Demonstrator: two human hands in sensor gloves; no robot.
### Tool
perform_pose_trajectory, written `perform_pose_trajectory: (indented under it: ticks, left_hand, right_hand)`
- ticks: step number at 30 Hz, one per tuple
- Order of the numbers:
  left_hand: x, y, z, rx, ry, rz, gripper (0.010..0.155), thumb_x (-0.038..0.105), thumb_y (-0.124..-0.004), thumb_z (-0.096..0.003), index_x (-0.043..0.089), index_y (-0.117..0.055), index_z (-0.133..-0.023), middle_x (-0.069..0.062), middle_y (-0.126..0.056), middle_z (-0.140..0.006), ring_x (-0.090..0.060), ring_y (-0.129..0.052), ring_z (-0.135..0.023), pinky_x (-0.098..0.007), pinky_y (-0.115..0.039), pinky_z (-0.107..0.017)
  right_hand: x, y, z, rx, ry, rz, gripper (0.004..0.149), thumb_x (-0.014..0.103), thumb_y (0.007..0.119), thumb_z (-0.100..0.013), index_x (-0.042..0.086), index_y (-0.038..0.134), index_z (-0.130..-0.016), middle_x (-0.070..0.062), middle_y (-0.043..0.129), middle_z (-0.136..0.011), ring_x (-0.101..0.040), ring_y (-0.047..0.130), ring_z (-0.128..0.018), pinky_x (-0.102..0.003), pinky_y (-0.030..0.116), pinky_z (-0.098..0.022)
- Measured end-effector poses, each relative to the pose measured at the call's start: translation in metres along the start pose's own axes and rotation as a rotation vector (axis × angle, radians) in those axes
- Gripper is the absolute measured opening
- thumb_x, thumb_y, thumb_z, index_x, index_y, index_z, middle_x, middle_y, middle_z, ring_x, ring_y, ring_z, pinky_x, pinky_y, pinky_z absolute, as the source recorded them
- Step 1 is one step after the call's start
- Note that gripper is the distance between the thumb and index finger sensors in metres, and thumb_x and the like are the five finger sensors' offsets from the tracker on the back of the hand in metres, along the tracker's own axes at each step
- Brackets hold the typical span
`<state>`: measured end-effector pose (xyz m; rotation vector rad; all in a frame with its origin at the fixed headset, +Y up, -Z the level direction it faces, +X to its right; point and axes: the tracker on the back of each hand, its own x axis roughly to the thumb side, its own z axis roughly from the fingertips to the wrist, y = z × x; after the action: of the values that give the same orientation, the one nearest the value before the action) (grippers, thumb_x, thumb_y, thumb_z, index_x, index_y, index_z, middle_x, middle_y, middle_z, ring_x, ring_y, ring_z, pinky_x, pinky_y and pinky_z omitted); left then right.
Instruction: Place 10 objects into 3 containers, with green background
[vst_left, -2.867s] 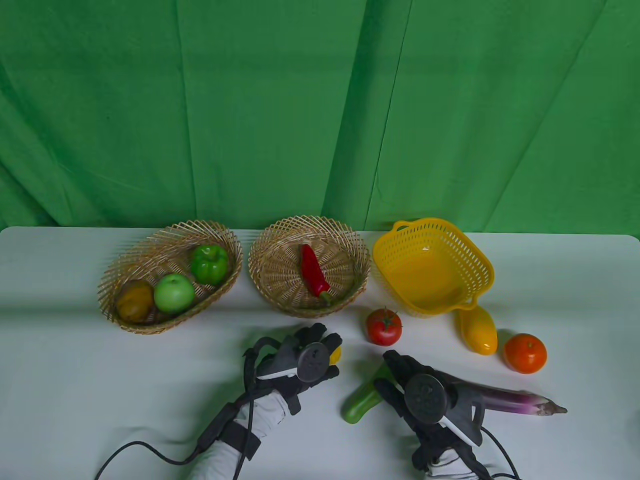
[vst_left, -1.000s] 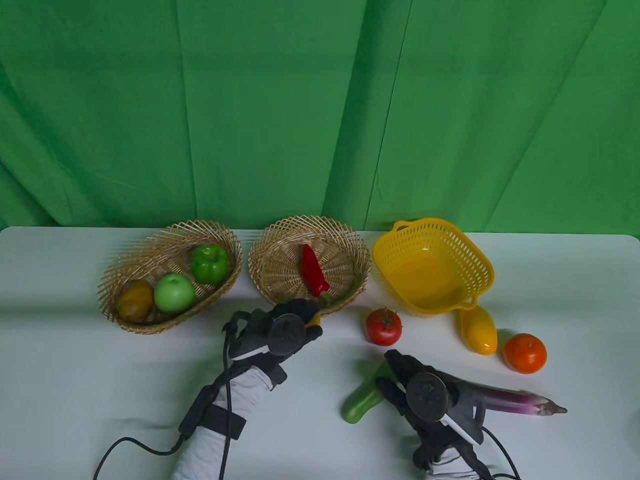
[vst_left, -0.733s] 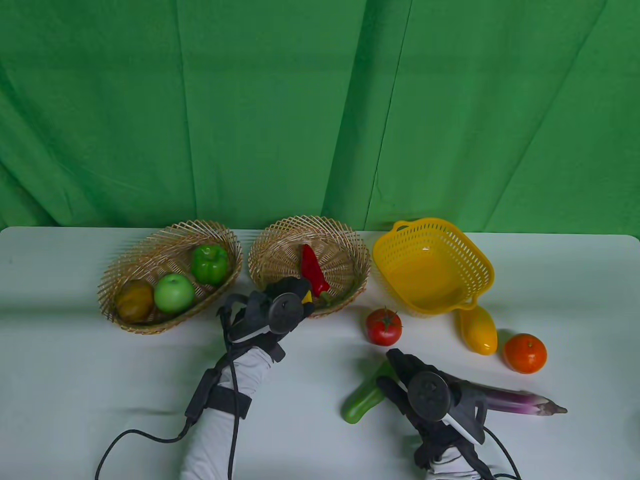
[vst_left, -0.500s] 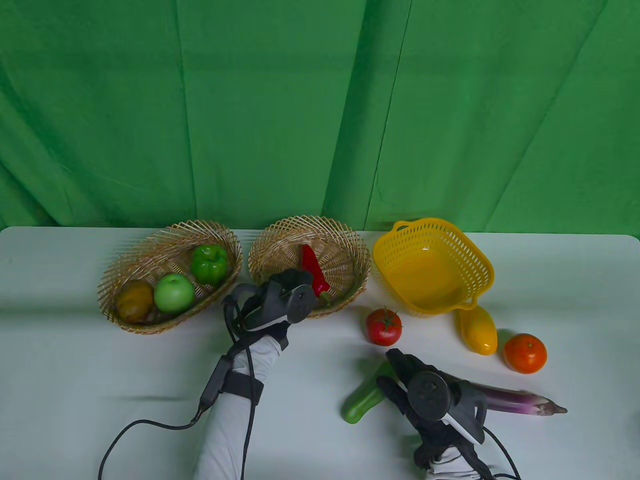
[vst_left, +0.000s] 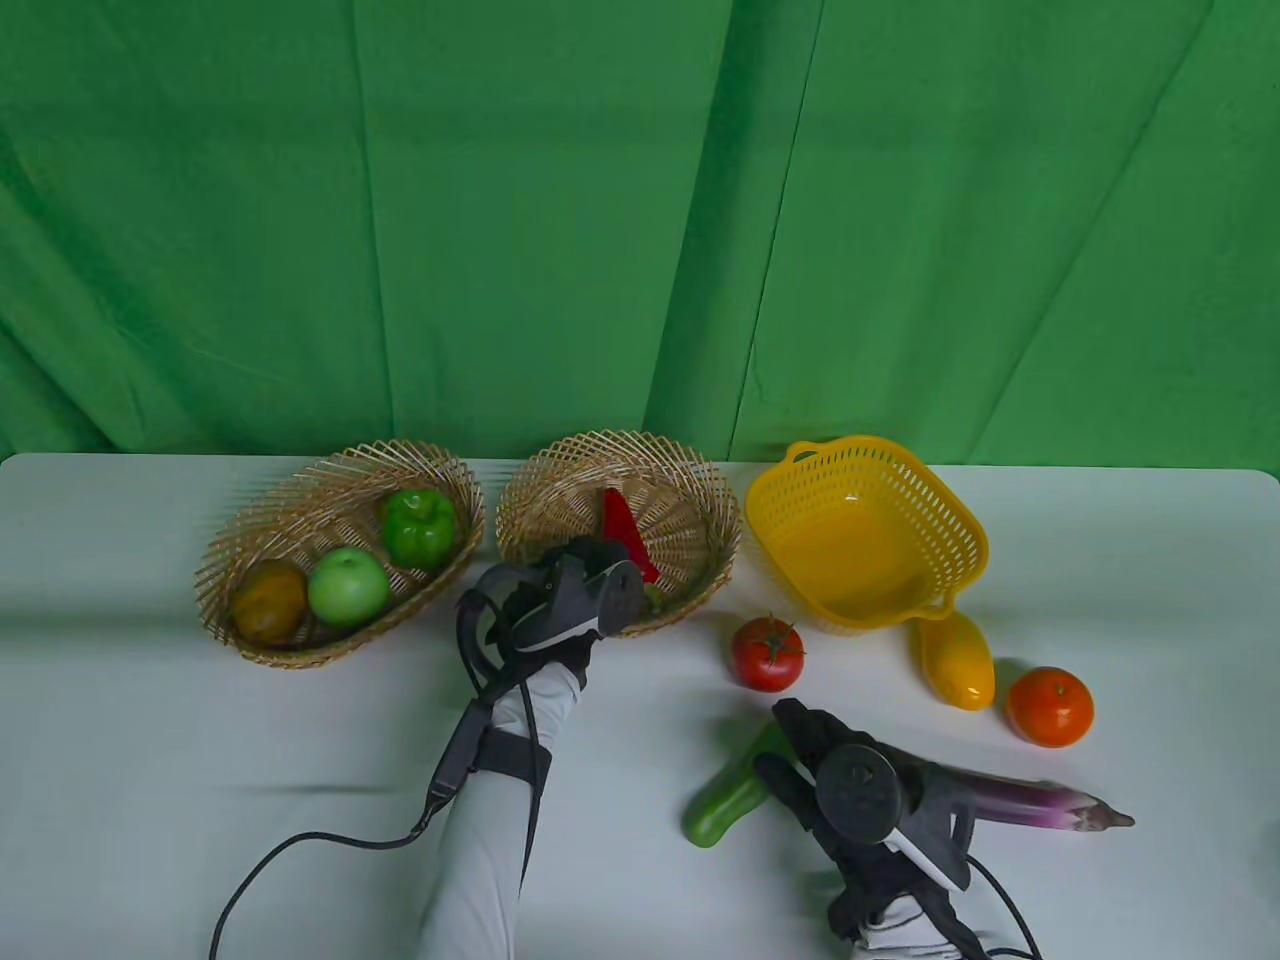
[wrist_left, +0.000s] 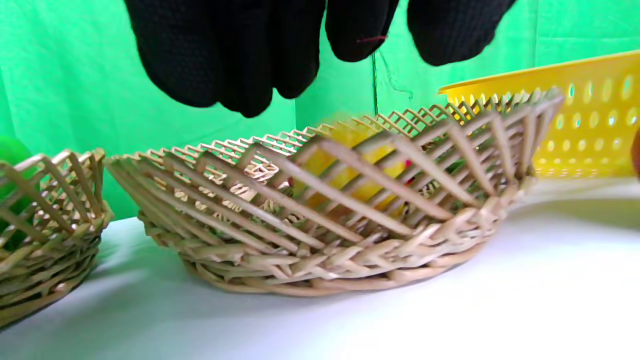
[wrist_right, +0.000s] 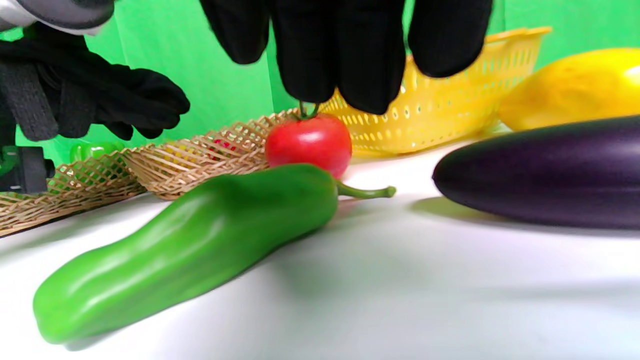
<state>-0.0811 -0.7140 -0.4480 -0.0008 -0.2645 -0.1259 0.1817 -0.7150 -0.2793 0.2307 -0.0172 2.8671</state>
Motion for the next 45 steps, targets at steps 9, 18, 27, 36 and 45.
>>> perform_pose_trajectory:
  ticks: [9,18,27,36,45]
  left_hand:
    - [-0.004,0.021,0.022,0.025,-0.042,0.097,0.064,0.057,-0.064,-0.0551,0.029,-0.054,-0.112,-0.013,-0.07,-0.113,-0.036,-0.083,-0.098,-0.052,-0.076,-0.064]
    - [-0.015,0.031,0.061,0.068,-0.101,0.206,0.065,0.057,-0.063,-0.0555,0.028,-0.053,-0.112,-0.014,-0.069,-0.113,-0.037,-0.082,-0.098,-0.052,-0.076,-0.063]
    - [-0.044,0.02,0.102,0.136,-0.072,0.309,0.065,0.057,-0.063,-0.0555,0.028,-0.054,-0.112,-0.014,-0.07,-0.113,-0.037,-0.083,-0.098,-0.052,-0.076,-0.063]
    - [-0.066,0.002,0.147,0.183,-0.038,0.29,0.064,0.057,-0.063,-0.0555,0.028,-0.056,-0.112,-0.013,-0.07,-0.113,-0.037,-0.083,-0.097,-0.052,-0.076,-0.063]
    - [-0.082,-0.012,0.19,0.161,-0.018,0.212,0.063,0.057,-0.063,-0.0555,0.028,-0.056,-0.111,-0.014,-0.071,-0.112,-0.037,-0.084,-0.096,-0.052,-0.076,-0.063]
  right_hand:
    - [0.002,0.003,0.001,0.015,-0.007,0.004,0.07,0.066,0.053,-0.054,0.027,0.054,-0.112,-0.013,0.072,-0.111,-0.044,0.076,-0.094,-0.064,0.06,-0.072]
    - [0.004,0.006,0.001,0.024,-0.014,0.008,0.07,0.066,0.053,-0.054,0.028,0.054,-0.112,-0.013,0.072,-0.111,-0.044,0.077,-0.094,-0.064,0.06,-0.072]
    - [0.005,0.007,0.001,0.031,-0.014,0.012,0.07,0.066,0.053,-0.054,0.027,0.054,-0.112,-0.013,0.072,-0.111,-0.044,0.077,-0.093,-0.064,0.06,-0.072]
    - [0.006,0.008,0.001,0.035,-0.019,0.012,0.07,0.066,0.053,-0.054,0.027,0.054,-0.112,-0.013,0.072,-0.111,-0.044,0.076,-0.094,-0.064,0.06,-0.072]
    - [0.007,0.008,0.002,0.033,-0.024,0.023,0.07,0.066,0.053,-0.054,0.027,0.054,-0.112,-0.013,0.072,-0.111,-0.044,0.077,-0.094,-0.064,0.06,-0.072]
